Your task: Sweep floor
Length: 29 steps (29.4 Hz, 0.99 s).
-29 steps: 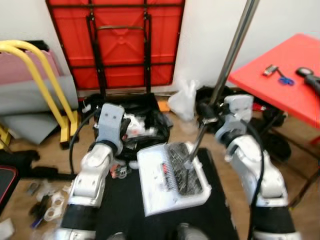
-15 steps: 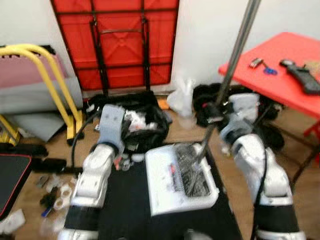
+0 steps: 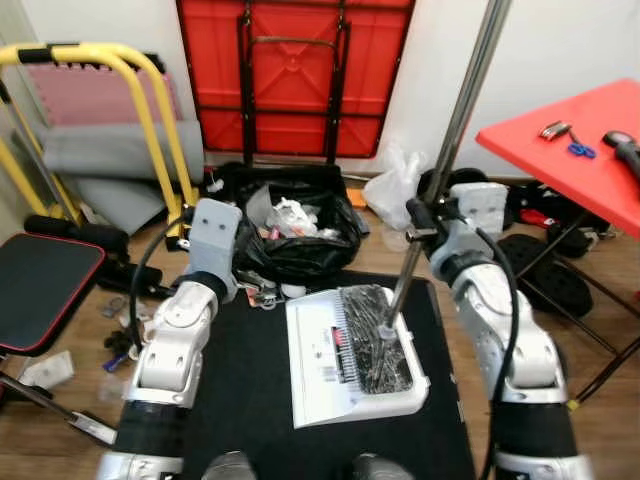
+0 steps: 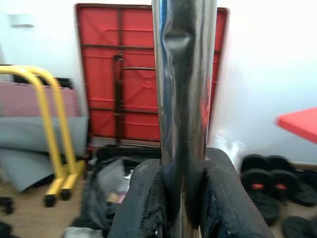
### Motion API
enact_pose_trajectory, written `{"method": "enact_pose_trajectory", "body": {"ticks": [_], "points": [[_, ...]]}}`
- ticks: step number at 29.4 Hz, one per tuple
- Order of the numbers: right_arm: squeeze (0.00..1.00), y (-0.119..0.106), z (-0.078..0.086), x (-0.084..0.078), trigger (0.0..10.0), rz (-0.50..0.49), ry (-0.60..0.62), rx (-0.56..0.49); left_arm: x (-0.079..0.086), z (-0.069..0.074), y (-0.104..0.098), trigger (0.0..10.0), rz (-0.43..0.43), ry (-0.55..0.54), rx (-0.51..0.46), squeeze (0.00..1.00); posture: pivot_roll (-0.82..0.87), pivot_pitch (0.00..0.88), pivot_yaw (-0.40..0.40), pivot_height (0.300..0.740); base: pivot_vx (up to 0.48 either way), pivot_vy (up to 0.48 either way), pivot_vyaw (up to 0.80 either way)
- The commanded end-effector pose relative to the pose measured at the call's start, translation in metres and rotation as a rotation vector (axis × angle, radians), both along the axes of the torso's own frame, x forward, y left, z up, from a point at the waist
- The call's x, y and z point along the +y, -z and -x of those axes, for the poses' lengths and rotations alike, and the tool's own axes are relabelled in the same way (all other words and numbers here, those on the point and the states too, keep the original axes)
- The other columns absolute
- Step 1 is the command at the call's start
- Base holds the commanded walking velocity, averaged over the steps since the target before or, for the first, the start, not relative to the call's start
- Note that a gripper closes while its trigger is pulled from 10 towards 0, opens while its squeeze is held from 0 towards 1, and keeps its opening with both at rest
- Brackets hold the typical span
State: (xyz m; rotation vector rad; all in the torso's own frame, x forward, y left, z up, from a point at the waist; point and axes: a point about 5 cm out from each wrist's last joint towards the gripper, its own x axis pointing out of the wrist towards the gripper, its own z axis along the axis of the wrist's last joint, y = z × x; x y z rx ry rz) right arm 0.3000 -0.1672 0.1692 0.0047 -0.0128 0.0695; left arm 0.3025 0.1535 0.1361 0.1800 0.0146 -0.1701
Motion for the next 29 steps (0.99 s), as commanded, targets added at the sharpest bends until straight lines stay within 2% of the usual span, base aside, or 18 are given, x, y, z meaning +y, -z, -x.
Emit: {"method": "enact_pose_trajectory", "body": {"ticks": [1,19,29], "points": [[0.00,-0.014,-0.002,-0.004,10.0,0.013,0.026,-0.056,-0.002,0.000,0.000,10.0,-0.008,0.009,-0.007,0.00,-0.17,0.036,-0.114,0.717,0.000,0.000,0.00],[0.00,-0.020,-0.004,-0.010,10.0,0.018,0.062,-0.091,-0.002,0.000,-0.002,10.0,-0.020,0.017,-0.016,0.00,-0.17,0.038,-0.113,0.662,0.000,0.000,0.00],[0.00,-0.024,-0.004,-0.010,10.0,0.029,0.072,-0.125,-0.003,0.000,-0.003,10.0,-0.024,0.023,-0.021,0.00,-0.17,0.038,-0.113,0.617,0.000,0.000,0.00]]}}
